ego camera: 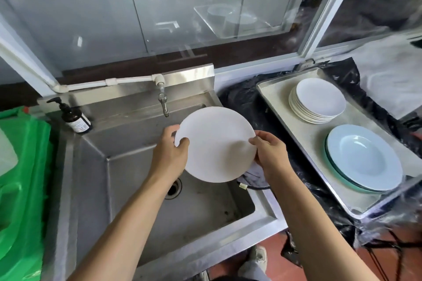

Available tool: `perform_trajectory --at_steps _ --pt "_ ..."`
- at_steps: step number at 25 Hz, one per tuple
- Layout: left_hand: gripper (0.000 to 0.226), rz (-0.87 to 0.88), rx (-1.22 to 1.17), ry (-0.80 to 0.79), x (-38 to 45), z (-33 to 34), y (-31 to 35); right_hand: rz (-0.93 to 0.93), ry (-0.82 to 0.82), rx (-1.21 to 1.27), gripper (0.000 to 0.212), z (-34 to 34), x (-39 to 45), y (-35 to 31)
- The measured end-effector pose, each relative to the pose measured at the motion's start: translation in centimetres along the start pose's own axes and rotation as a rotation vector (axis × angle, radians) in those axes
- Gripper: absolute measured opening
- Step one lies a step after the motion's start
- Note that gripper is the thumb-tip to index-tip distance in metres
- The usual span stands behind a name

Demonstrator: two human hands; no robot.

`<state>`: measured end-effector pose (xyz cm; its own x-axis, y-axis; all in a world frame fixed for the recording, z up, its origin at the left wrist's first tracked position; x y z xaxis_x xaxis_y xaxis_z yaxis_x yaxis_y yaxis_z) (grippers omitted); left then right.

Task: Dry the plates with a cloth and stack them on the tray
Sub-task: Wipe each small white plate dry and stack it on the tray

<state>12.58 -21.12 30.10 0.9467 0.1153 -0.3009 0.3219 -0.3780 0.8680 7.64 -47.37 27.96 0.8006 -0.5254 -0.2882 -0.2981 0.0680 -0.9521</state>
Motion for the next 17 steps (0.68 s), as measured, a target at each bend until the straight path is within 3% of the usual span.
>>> perform_trajectory --at_steps 10,17 --pt "0.039 0.020 -0.023 -0.086 0.4 13.5 7.7 -0.009 0.095 0.070 0.017 -11.3 9.6 -1.5" --pt "0.038 -0.021 -0.029 -0.086 2.2 26.1 12.8 -0.033 0.107 -0.035 0.016 -21.5 19.3 -2.3"
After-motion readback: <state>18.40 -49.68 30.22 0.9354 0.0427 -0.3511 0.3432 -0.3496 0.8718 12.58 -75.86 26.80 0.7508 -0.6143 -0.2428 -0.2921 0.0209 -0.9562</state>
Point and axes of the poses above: each hand's wrist, its own x-axis towards the middle knuckle, its own z-axis out of the palm, y = z × x, the point moved 6 cm from there along x, towards the middle knuckle, and after that the axes turned 6 degrees about -z, right-handed, at the moved point
